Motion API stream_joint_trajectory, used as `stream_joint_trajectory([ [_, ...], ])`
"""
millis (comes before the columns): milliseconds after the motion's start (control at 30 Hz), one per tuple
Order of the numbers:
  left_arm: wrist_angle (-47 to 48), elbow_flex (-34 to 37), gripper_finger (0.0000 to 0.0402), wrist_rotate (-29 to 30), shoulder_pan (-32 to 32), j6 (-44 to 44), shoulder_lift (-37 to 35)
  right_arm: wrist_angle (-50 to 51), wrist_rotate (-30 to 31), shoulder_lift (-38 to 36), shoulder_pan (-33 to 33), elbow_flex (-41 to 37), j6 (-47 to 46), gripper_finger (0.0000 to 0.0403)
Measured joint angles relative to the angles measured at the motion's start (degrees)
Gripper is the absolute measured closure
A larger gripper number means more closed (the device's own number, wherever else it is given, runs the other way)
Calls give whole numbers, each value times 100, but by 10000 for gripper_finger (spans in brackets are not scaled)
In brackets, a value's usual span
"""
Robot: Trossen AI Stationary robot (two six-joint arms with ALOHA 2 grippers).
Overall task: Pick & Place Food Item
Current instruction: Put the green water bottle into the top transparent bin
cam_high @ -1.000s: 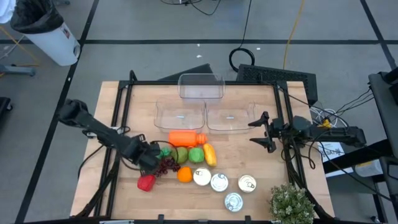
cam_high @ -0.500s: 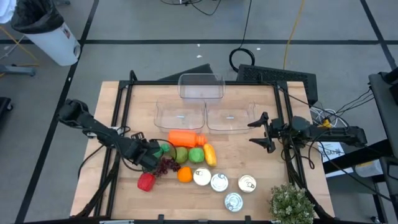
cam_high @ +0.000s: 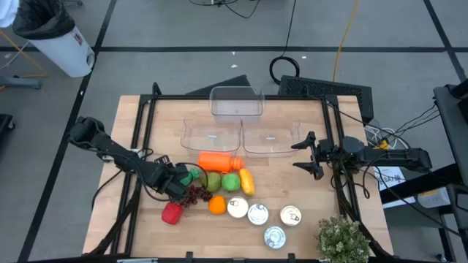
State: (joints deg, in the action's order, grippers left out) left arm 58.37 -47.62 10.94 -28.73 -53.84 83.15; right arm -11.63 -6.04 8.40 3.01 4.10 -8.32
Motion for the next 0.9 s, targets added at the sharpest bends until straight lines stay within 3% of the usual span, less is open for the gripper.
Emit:
stream_joint_trajectory([
  [267,-33,7,76,-794,248,-115,11,101,0,0,-2,0,-131,80],
  [533,-262,195,45,-445,192,-306,11,133,0,0,-2,0,-130,80],
  [667,-260,229,67,-480,192,-545,11,126,0,0,-2,0,-129,81],
  [900,-107,103,178,-1013,189,-500,21,124,0,0,-2,0,-129,82],
])
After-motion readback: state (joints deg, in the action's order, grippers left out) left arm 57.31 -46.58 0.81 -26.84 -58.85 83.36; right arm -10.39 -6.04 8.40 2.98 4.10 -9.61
